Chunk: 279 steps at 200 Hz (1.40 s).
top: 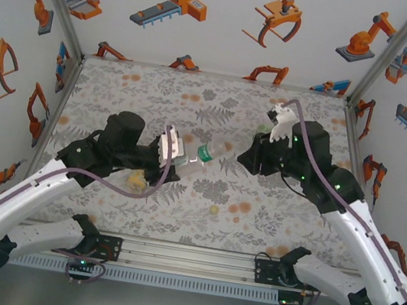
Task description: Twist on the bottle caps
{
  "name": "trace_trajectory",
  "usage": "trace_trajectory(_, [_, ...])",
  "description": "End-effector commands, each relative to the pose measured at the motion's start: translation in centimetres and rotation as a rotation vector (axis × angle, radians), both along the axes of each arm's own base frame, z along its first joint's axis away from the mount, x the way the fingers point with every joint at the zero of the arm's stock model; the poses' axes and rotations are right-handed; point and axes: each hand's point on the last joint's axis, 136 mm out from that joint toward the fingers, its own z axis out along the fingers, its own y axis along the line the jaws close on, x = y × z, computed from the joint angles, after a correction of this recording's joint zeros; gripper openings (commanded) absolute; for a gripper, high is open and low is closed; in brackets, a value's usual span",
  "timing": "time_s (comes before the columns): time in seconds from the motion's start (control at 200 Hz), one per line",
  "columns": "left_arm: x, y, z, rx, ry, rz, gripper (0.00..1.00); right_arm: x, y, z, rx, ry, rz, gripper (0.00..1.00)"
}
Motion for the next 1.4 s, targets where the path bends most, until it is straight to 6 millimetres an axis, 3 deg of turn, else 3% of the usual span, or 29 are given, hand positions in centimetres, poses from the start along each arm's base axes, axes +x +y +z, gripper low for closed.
trace_trajectory(0.0, [-0.9, 0.7, 0.9, 0.068, -0.117, -0.056, 0.0, -3.3, 1.1, 4.9, 0.052, -0.179, 0.218, 0.11])
trace_trajectory(0.18, [-1.1, 0.9, 1.4, 0.08, -0.172, -0.065, 0.0, -7.6, 1.9, 8.5, 0.089, -0.327, 0.463, 0.11])
trace_trajectory(0.476, [-1.2, 1.2, 1.4, 0.111, -0.249, -0.099, 0.0, -8.5, 3.7, 9.5, 0.113, -0.48, 0.639, 0.07])
trace_trajectory(0.686, [-1.3, 1.0, 1.4, 0.108, -0.236, -0.102, 0.0, -9.5, 4.9, 8.9, 0.092, -0.603, 0.769, 0.05])
trace_trajectory(1.392, [-1.6, 0.7, 2.0, 0.092, -0.241, -0.123, 0.0, -9.4, 6.8, 5.6, -0.012, -0.559, 0.836, 0.05])
